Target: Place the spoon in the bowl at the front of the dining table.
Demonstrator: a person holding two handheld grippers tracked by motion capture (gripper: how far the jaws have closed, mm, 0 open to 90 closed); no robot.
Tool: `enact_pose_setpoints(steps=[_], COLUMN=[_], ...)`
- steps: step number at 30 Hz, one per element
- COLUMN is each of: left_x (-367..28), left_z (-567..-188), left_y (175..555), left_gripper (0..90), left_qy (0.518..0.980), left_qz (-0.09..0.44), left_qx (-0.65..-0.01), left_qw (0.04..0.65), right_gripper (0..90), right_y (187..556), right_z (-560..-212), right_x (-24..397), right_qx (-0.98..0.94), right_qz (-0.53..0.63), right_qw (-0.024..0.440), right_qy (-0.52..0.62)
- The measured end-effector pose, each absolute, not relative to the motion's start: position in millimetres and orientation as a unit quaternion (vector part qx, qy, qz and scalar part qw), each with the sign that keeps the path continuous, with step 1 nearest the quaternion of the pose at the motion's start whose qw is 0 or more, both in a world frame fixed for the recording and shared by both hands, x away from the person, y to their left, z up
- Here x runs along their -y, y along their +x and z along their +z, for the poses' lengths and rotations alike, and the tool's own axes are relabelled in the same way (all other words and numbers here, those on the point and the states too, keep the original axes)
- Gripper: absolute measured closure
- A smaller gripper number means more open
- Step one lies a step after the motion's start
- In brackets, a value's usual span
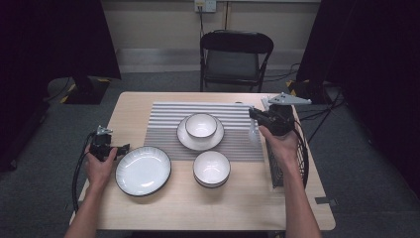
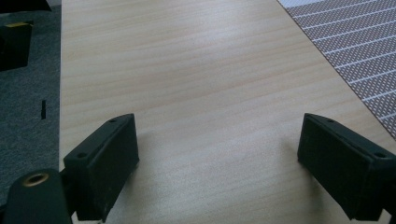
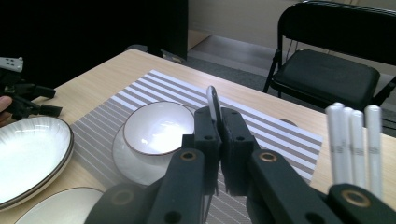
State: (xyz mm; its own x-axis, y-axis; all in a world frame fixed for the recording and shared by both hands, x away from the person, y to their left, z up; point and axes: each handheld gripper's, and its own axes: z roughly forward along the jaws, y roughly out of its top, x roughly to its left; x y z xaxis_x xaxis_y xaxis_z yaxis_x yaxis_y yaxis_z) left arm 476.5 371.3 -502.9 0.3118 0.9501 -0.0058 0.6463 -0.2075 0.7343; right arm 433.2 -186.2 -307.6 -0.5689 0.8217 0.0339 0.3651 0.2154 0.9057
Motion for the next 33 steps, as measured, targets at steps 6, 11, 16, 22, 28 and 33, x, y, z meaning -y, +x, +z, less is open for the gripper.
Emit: enact_pose_setpoints(steps=[6,11,16,22,28,33], left_x=[-371.3,-371.3,-371.3,-371.3,-371.3,-371.3], left_z=[-502.9,-502.9,-502.9,-502.8,-502.8,-502.9], left_y=[476.5,476.5,476.5,476.4,476.4,476.5], left_gripper=[11.8,11.8,11.8,11.8,11.8,11.8], left_qy=[0.742,0.741,0.742,0.742,0.742,0.742], left_qz=[0.233,0.233,0.233,0.233,0.233,0.233], left_qx=[-0.538,-0.539,-0.538,-0.538,-0.538,-0.538], left_qw=[0.326,0.326,0.326,0.326,0.326,0.326], right_gripper=[86.9,86.9,86.9,86.9,86.9,86.9], right_y=[436.8,441.7,446.2,452.3,458.2,463.3], right_z=[-311.7,-314.5,-316.7,-323.6,-326.1,-331.1], right_x=[175.0,166.1,155.8,139.3,128.2,118.7], right_qx=[-0.747,-0.75,-0.753,-0.759,-0.757,-0.761], right_qz=[0.486,0.486,0.488,0.488,0.495,0.494], right_qw=[0.225,0.218,0.212,0.206,0.202,0.2], right_qy=[0.395,0.392,0.387,0.379,0.376,0.37])
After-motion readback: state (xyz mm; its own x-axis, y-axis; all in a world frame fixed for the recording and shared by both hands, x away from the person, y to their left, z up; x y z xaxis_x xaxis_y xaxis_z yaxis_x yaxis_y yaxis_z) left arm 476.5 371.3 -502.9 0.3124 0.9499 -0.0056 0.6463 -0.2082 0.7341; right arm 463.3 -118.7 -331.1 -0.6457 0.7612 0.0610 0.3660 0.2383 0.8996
